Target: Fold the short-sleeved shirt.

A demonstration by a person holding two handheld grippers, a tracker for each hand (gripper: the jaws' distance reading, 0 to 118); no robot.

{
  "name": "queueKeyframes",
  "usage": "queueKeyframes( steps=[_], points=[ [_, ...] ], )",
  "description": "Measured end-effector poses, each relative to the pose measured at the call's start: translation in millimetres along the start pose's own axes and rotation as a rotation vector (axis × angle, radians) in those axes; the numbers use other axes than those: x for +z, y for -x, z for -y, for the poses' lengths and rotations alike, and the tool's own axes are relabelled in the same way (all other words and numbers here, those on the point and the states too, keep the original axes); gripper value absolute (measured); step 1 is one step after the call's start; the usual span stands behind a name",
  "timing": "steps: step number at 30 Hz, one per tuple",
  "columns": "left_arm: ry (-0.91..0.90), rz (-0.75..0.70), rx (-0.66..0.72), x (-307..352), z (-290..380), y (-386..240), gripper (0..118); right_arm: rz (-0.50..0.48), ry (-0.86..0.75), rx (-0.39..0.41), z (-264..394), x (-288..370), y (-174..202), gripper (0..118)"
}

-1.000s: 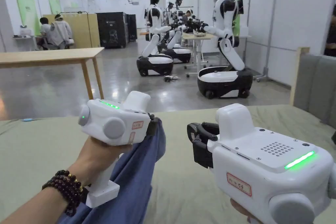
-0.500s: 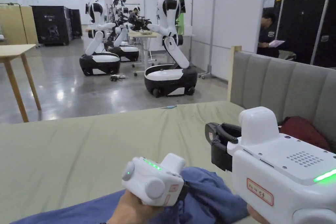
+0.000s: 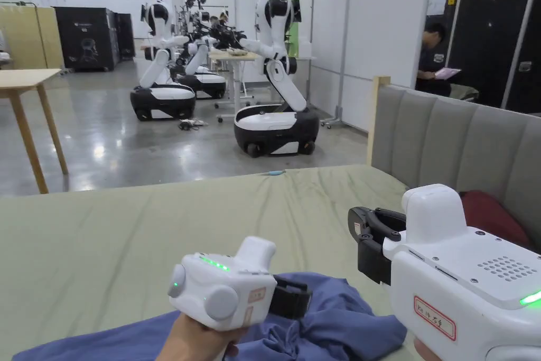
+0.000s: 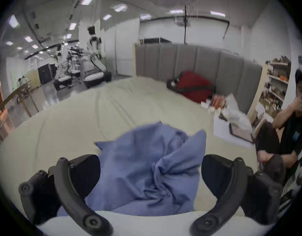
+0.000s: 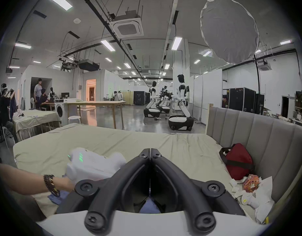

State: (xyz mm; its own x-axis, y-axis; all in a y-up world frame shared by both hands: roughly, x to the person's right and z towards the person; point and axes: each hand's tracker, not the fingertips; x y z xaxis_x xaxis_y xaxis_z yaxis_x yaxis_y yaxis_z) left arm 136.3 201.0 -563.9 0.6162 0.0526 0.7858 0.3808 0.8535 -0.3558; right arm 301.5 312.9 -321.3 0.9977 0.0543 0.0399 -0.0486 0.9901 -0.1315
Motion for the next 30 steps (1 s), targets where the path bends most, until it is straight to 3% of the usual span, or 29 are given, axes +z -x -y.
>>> queueKeyframes(
  steps=[6,8,9,10,11,13,18,22,23,24,25,26,27,30],
  points=[
    [-0.178,-0.183,0.09,145.2,23.6,44.1,117,-0.067,-0.036,-0.007,-12.4,12.0,43.1,0],
    [-0.204,-0.284,0.121,189.6,47.1,60.9,104,-0.083,-0.045,0.002,-13.2,13.8,60.7,0],
    [-0.228,-0.351,0.139,212.9,61.5,69.2,83,-0.089,-0.047,0.01,-12.7,14.0,70.4,0],
    [-0.258,-0.402,0.151,229.9,72.0,74.5,32,-0.089,-0.048,0.025,-11.6,14.3,78.5,0],
    [-0.236,-0.483,0.16,248.4,86.7,80.3,0,-0.073,-0.054,0.063,-9.5,15.3,89.4,0],
    [-0.257,-0.601,0.165,276.6,111.8,90.1,0,-0.074,-0.056,0.082,-4.7,16.4,105.1,0],
    [-0.214,-0.61,0.241,324.3,148.2,116.0,0,-0.136,-0.037,0.08,4.3,16.0,132.0,1],
    [-0.147,-0.593,0.23,315.6,138.9,137.0,0,-0.15,-0.033,0.071,5.9,14.1,136.7,1],
    [-0.135,-0.573,0.222,307.1,134.6,144.9,0,-0.158,-0.028,0.062,5.9,13.2,135.7,1],
    [-0.123,-0.543,0.227,294.8,129.5,154.6,11,-0.161,-0.024,0.061,7.2,12.5,135.4,1],
    [-0.093,-0.53,0.242,281.1,126.5,160.0,40,-0.164,-0.021,0.063,9.2,11.6,134.6,1],
    [-0.062,-0.525,0.261,264.0,123.8,170.3,82,-0.166,-0.016,0.072,11.2,10.5,133.5,1],
    [-0.006,-0.525,0.289,245.7,121.8,181.3,115,-0.162,-0.005,0.085,13.4,8.4,130.7,1],
    [0.122,-0.537,0.346,186.8,128.6,215.6,118,-0.154,0.024,0.091,20.9,4.6,121.1,1]
  ],
)
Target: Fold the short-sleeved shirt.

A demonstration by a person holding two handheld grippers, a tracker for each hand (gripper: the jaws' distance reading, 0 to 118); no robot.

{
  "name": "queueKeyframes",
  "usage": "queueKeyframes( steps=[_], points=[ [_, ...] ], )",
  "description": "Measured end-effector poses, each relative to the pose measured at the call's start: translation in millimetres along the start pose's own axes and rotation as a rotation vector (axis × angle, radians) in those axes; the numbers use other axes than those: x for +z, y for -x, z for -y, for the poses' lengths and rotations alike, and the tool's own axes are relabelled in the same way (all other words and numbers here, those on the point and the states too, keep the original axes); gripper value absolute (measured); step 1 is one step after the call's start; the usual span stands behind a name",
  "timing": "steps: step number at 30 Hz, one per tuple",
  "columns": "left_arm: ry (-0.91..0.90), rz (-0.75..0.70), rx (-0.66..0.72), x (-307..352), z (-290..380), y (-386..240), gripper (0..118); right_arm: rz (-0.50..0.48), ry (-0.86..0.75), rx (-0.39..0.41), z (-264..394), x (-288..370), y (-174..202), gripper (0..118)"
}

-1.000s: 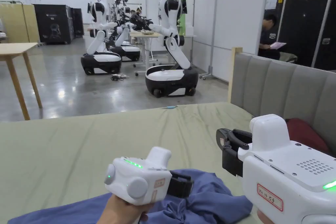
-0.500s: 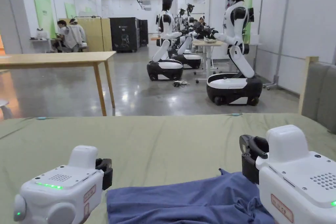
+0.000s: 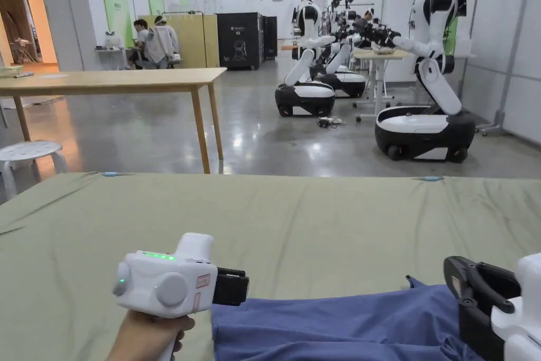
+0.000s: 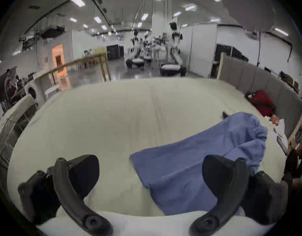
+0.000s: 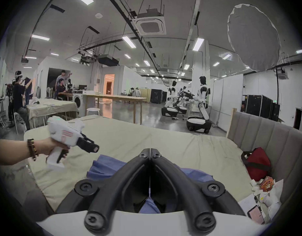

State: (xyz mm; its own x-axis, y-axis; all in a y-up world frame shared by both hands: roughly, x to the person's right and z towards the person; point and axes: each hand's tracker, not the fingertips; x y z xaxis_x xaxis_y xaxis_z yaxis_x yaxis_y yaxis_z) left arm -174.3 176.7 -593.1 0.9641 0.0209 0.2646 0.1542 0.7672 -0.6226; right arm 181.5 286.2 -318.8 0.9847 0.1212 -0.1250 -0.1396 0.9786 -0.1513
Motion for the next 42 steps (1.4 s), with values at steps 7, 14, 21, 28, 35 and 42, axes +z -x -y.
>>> queueKeyframes(
  steps=[7,14,21,28,35,42],
  points=[
    [0.238,-0.075,0.023,-107.6,9.3,4.7,117,0.066,0.046,0.06,26.6,-14.8,-26.4,1],
    [0.251,-0.112,0.035,-113.3,20.3,-15.8,89,0.094,0.067,0.035,34.3,-24.7,-38.8,1],
    [0.186,-0.008,-0.089,-83.7,21.4,-47.9,3,0.075,0.078,0.019,29.6,-23.0,-35.7,1],
    [0.101,0.022,-0.037,-48.6,-7.0,-34.1,3,0.158,0.118,-0.067,10.6,-37.0,-120.0,1],
    [0.032,0.057,-0.025,-26.5,-15.2,-43.9,3,0.229,0.48,-0.15,63.5,-81.8,-230.0,110],
    [0.038,0.054,-0.051,-26.6,-10.7,-51.0,3,0.286,0.7,-0.172,152.5,-118.8,-287.9,116]
  ],
)
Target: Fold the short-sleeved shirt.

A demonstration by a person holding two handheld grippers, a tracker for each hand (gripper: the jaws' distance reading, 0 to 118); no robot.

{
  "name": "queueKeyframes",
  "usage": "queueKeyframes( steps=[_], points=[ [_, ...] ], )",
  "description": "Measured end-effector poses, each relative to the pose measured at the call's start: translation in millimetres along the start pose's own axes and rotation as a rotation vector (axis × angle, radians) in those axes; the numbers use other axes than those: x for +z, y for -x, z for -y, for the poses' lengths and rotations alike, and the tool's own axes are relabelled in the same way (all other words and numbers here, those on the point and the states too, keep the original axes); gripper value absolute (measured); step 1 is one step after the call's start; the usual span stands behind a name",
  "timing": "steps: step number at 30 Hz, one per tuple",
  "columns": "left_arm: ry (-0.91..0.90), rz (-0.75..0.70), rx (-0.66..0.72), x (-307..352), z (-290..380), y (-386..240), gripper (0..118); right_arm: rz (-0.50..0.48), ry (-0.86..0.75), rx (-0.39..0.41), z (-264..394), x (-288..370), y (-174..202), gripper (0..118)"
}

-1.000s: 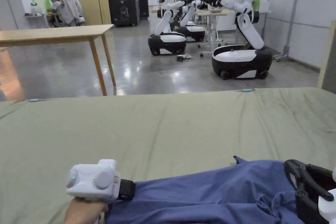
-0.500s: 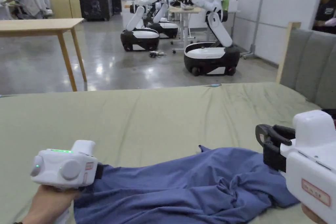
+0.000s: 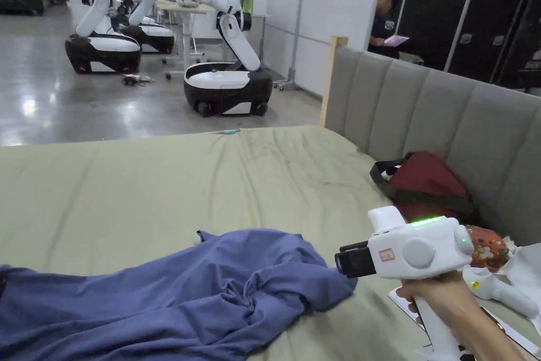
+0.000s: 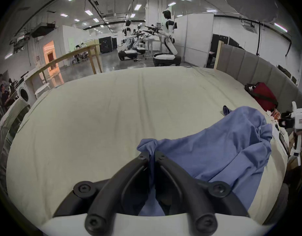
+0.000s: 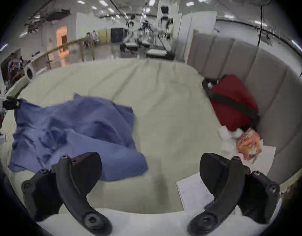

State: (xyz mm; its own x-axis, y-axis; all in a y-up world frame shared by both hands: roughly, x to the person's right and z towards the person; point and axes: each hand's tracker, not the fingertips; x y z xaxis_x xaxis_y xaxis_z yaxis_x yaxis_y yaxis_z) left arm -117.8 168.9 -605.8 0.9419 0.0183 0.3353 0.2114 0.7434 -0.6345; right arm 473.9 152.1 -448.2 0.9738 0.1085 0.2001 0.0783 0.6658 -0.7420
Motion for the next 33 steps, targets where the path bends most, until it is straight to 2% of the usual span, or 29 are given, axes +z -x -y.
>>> queueKeyframes(
  steps=[3,4,5,6,7,8,10,12,14,18,21,23,28,30,33],
  points=[
    [0.005,0.001,-0.005,-2.1,1.2,-2.3,3,-0.071,0.047,0.033,11.1,-24.6,7.9,114],
    [0.007,-0.003,-0.003,-2.6,1.9,-2.9,3,-0.078,0.059,0.058,12.5,-31.2,14.3,111],
    [0.013,-0.004,0.0,-4.7,0.3,-3.1,3,-0.087,0.07,0.082,13.5,-38.4,21.5,101],
    [0.016,-0.003,0.004,-5.3,1.2,-3.5,3,-0.09,0.056,0.105,15.1,-42.5,29.8,81],
    [0.018,-0.004,0.007,-5.8,2.1,-4.2,3,-0.102,0.058,0.123,16.2,-45.4,37.6,47],
    [0.021,-0.006,0.008,-5.9,3.4,-5.3,3,-0.115,0.06,0.134,17.0,-49.6,45.8,29],
    [0.023,-0.014,0.006,-9.1,3.9,-5.5,3,-0.108,0.053,0.157,18.4,-55.2,63.8,9],
    [0.025,-0.015,0.012,-7.7,6.2,-5.1,3,-0.06,0.025,0.193,17.7,-50.3,76.0,7],
    [0.013,-0.008,0.025,-6.9,6.5,-2.1,3,-0.071,0.005,0.175,15.5,-44.6,76.6,7],
    [-0.096,0.013,0.058,15.4,-1.3,6.1,3,-0.065,-0.197,0.08,4.7,-5.7,75.0,7],
    [-0.25,0.095,0.087,51.0,-17.1,9.8,3,-0.128,-0.377,-0.009,-17.2,37.5,75.8,6],
    [-0.332,0.117,0.082,78.6,-29.7,6.6,3,-0.161,-0.487,-0.032,-37.3,65.8,81.6,6],
    [-0.446,0.092,0.094,146.2,-66.2,-1.7,3,-0.235,-0.663,-0.019,-91.3,129.9,117.5,6],
    [-0.492,0.08,0.116,166.2,-80.8,-1.1,3,-0.247,-0.741,-0.026,-110.2,149.0,132.7,6],
    [-0.548,0.059,0.123,189.2,-106.4,3.9,3,-0.234,-0.761,-0.007,-144.9,164.0,152.6,6]
  ],
)
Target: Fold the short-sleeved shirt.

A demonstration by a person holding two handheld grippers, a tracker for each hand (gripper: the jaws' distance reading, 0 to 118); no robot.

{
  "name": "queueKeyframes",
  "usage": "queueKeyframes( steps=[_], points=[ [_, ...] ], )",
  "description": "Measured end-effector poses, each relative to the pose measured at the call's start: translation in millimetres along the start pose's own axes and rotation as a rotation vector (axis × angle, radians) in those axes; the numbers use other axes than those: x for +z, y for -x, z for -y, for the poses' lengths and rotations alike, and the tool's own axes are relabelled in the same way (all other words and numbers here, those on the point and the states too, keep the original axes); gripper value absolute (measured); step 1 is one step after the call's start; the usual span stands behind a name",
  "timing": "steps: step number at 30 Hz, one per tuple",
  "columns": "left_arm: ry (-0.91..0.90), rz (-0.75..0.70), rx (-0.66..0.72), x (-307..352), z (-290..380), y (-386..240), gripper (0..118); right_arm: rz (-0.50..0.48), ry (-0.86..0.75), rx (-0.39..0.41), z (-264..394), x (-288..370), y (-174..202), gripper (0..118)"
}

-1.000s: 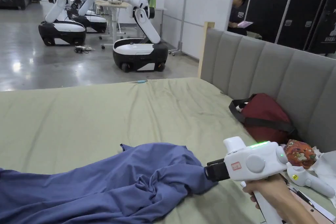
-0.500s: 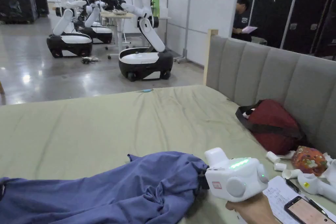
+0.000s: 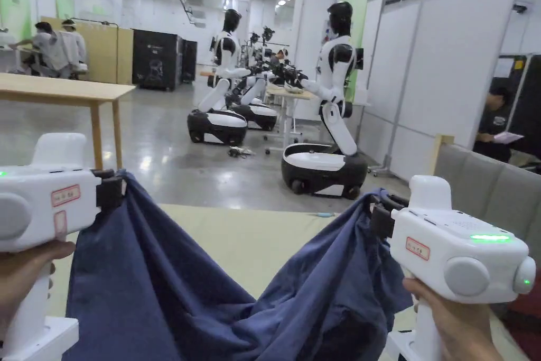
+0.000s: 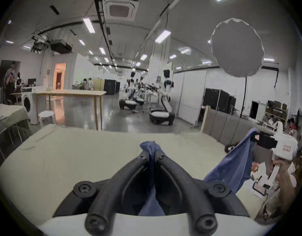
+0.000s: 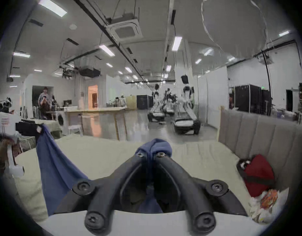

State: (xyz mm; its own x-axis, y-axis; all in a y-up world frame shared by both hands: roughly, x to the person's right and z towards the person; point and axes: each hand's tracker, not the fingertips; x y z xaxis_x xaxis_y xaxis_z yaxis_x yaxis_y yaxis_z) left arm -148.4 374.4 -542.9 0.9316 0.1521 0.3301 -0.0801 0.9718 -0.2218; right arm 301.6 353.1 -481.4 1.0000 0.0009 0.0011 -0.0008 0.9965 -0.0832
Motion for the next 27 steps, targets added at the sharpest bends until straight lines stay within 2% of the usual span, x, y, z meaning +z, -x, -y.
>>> queueKeyframes(
  steps=[3,7,11,15,17,21,27],
  points=[
    [-0.057,-0.028,-0.045,4.8,-41.4,1.0,3,-0.032,-0.057,-0.012,-38.1,-13.2,9.6,6],
    [-0.147,-0.072,-0.108,5.3,-101.7,2.5,3,-0.047,-0.119,0.027,-99.5,-28.2,24.3,6],
    [-0.209,-0.137,-0.163,-6.5,-156.6,4.6,3,-0.017,-0.137,0.043,-163.9,-59.9,37.7,6],
    [-0.233,-0.195,-0.159,-28.3,-188.9,13.5,3,0.041,-0.134,0.04,-207.1,-91.6,44.0,6],
    [-0.229,-0.214,-0.145,-43.5,-196.6,19.6,3,0.055,-0.117,0.016,-219.4,-107.4,43.6,6],
    [-0.204,-0.233,-0.149,-75.3,-197.8,30.6,3,0.089,-0.091,0.029,-228.2,-136.7,42.8,6],
    [-0.188,-0.214,-0.137,-109.6,-189.3,39.5,3,0.054,-0.1,0.013,-206.2,-156.5,36.9,6]
  ],
)
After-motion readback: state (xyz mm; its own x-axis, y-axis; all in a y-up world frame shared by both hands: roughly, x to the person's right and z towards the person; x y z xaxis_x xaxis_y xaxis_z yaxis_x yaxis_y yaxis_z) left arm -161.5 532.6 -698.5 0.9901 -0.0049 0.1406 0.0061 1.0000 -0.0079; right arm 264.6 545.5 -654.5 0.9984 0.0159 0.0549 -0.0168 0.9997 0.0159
